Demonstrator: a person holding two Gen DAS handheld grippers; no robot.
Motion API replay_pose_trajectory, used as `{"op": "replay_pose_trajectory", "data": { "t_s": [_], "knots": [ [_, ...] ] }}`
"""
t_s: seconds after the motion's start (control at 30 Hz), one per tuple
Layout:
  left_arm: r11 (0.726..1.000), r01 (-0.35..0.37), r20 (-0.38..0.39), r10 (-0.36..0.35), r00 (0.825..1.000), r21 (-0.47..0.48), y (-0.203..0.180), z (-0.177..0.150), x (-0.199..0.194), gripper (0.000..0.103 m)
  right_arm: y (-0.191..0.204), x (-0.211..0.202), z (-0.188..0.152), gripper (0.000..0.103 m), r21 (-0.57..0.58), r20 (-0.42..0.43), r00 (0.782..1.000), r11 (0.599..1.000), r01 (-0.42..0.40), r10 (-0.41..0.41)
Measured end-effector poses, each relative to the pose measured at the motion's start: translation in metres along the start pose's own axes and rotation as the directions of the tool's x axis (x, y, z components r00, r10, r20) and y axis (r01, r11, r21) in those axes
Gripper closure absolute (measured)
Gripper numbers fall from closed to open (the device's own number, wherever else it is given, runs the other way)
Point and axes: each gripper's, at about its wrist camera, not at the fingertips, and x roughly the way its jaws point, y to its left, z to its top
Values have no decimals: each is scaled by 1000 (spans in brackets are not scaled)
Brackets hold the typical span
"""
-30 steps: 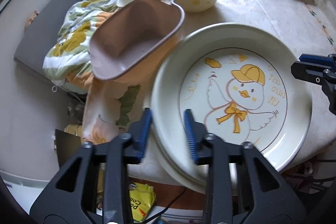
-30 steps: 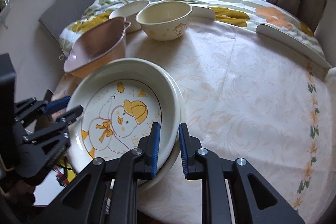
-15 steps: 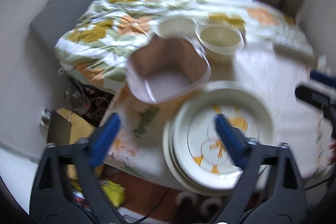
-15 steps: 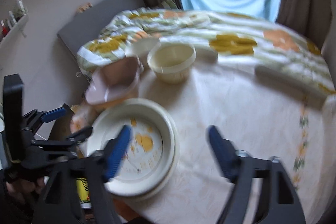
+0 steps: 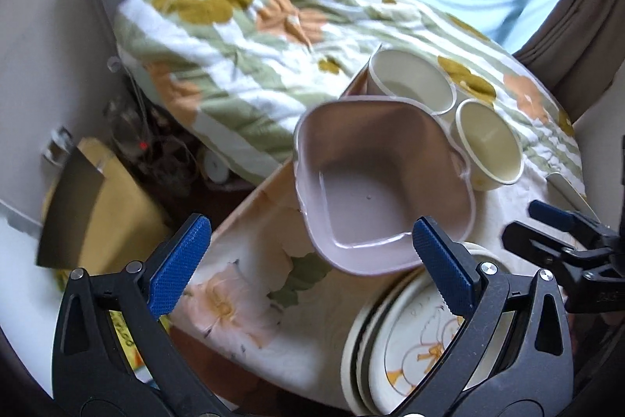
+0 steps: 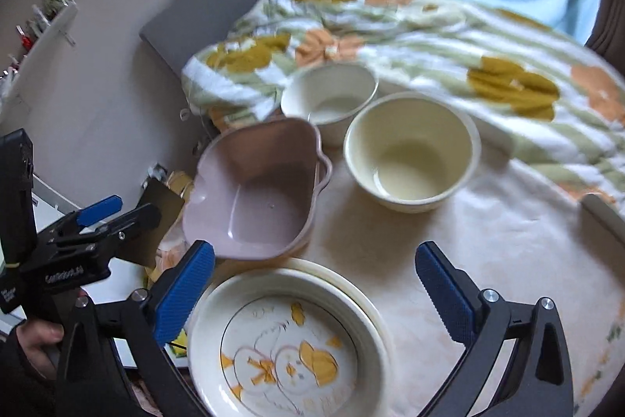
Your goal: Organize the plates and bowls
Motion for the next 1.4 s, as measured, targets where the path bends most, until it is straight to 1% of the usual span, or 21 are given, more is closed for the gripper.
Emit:
{"op": "replay_pose_trajectory", "data": {
  "t_s": [0.07,0.1,0.13,0.17,0.2,0.23,0.27,0.3,0.33,0.37,0.4,0.43,0.47,0.5,0.57,0.6,0.77,1.0,1.17,1.3,1.4],
  "knots": [
    [999,27,-34,-28,999,-18,4,4,20,13,-2,24,7,2,26,-41,999,999,-22,23],
    [999,39,-57,-41,998,-22,6,7,33,21,-2,35,10,3,30,-56,998,999,-24,26],
    [999,44,-72,-46,996,-23,6,9,41,29,-1,43,13,8,25,-68,997,1000,-19,21],
    [999,49,-87,-51,995,-22,6,11,50,33,0,47,15,16,19,-76,997,1000,-17,19],
    [998,57,-103,-59,993,-23,6,13,57,41,1,53,17,21,11,-90,996,1000,-18,19],
    [997,68,-117,-70,991,-24,6,15,65,46,3,60,19,30,5,-102,995,1000,-21,21],
    [997,74,-126,-76,989,-26,8,16,70,48,5,66,20,37,-2,-112,993,1000,-23,23],
    [996,80,-133,-83,988,-29,8,18,75,50,7,71,22,40,-8,-119,993,1000,-22,21],
    [996,87,-138,-91,986,-34,9,19,79,51,7,74,23,45,-11,-123,992,1000,-23,21],
    [995,90,-140,-94,986,-35,9,19,80,55,8,77,24,51,-12,-124,992,1000,-24,23],
    [995,94,-145,-98,985,-35,9,21,83,66,9,79,25,53,-14,-125,992,1000,-24,22],
    [995,98,-155,-102,983,-32,9,21,86,74,9,81,27,58,-17,-126,992,1000,-23,21],
    [994,101,-163,-104,981,-29,9,22,90,76,10,83,28,67,-21,-129,991,1000,-22,19],
    [994,106,-169,-109,980,-25,8,22,92,78,11,86,30,71,-25,-132,991,1000,-19,15],
    [994,110,-174,-111,978,-19,7,23,93,80,11,87,30,78,-33,-130,991,999,-7,2],
    [994,111,-175,-111,978,-14,6,22,93,80,11,87,31,79,-35,-131,991,999,1,-5],
    [994,112,-175,-110,978,0,6,23,92,80,10,85,31,80,-24,-123,992,1000,13,-15],
    [994,95,-114,-88,990,60,-1,31,62,80,20,65,29,80,-28,-75,997,1000,13,-15],
    [988,102,-56,-96,994,118,-21,37,19,80,25,22,21,80,-14,-6,1000,1000,6,-6],
    [973,134,-24,-132,991,187,-58,33,-20,80,19,-20,5,80,11,44,999,1000,23,-23],
    [958,169,-17,-170,985,234,-91,20,-44,80,6,-67,-18,80,52,92,994,997,58,-62]
  ]
}}
